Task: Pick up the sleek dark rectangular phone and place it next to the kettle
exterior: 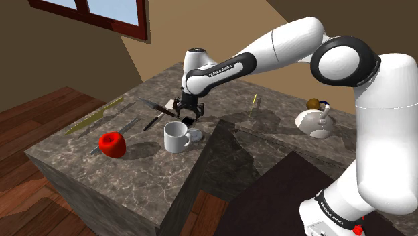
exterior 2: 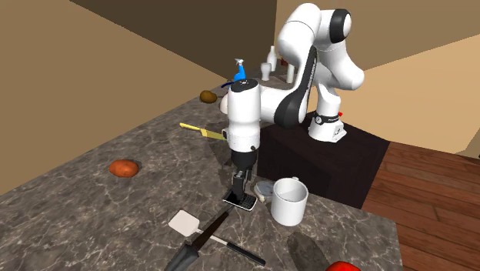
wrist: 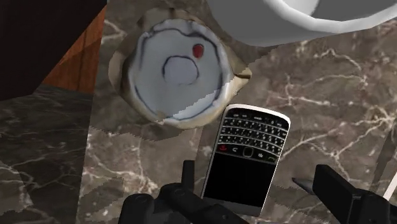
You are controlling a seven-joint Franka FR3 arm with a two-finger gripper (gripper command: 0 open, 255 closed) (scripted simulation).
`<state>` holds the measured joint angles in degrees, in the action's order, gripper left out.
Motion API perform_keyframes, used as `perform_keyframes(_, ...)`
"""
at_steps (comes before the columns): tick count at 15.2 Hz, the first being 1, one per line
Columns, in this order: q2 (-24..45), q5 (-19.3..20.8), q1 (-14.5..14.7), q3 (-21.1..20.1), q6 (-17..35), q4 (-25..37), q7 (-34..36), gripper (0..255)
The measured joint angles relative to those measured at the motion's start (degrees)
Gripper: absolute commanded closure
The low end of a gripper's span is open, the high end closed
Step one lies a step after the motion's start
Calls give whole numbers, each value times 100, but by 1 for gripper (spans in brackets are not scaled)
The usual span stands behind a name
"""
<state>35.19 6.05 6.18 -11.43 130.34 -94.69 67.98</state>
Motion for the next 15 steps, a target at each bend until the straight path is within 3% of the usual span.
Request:
perform_keyframes(7,443,79,94,75,361,83,137,0)
perform_keyframes(14,541,91,103,88,395,148,136,0)
perform_keyframes(15,541,91,103,88,395,148,136,255)
